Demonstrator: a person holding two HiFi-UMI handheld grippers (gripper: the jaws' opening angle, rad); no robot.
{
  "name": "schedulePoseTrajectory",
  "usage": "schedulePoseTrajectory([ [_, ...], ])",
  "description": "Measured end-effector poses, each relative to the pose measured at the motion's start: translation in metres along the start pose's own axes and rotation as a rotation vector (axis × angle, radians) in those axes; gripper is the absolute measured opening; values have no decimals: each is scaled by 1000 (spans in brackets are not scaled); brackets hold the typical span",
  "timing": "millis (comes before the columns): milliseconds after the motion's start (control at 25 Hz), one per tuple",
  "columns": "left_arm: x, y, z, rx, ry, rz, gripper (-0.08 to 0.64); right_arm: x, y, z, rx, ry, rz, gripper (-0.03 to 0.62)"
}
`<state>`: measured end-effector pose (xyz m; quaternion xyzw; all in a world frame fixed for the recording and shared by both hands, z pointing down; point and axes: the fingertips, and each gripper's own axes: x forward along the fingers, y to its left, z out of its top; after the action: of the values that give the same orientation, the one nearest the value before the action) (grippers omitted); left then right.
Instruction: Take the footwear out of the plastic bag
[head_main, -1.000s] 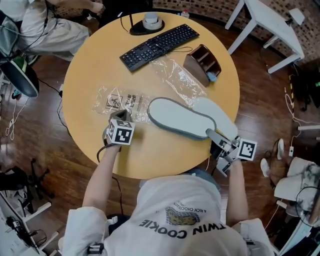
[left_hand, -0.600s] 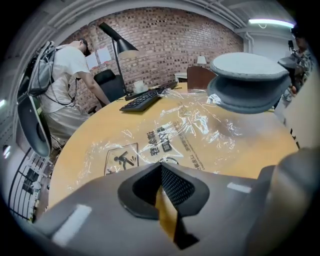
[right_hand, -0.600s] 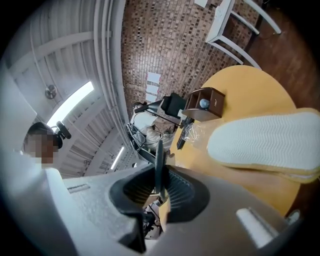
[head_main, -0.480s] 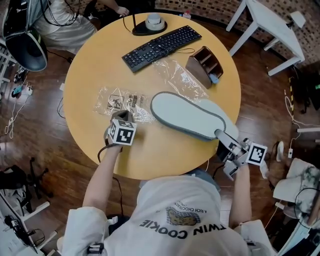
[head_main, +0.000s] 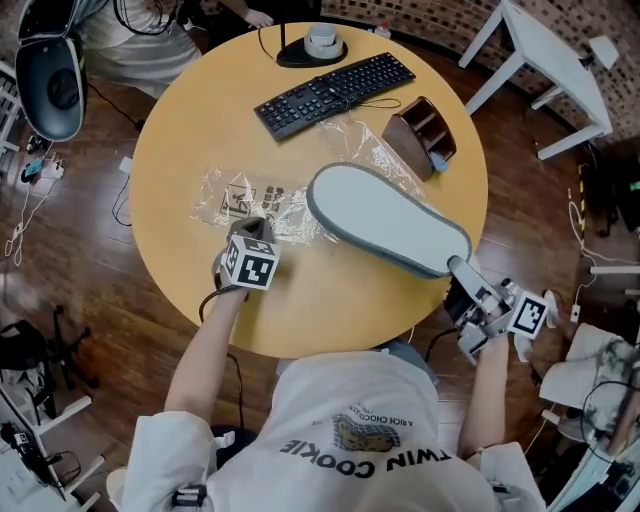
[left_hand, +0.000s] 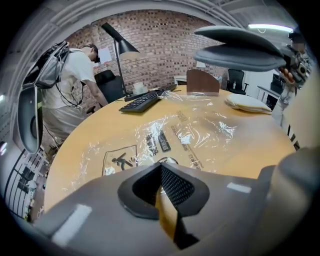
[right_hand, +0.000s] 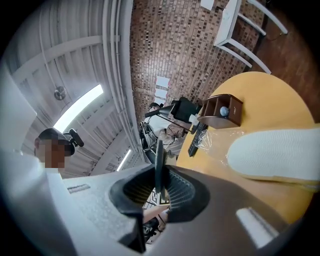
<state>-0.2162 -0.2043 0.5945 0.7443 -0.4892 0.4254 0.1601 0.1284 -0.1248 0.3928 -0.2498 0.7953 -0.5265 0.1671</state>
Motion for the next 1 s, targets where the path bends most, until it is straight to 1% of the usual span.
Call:
schedulePoseTrajectory([
  [160,-2,0,-1,-4,-6,-4,6,18,7,2,-11,0,33,58],
  [360,-1,0,0,-12,-13,-19,6,62,11,-7,-17,35,74,59],
  [680,0,0,-1,-27,-26,-50,6,123,-4,-26,30,82,91,60],
  [1000,-1,1,-1,-32,-54,-84,6,168,-14,-38,64,107,94,60],
])
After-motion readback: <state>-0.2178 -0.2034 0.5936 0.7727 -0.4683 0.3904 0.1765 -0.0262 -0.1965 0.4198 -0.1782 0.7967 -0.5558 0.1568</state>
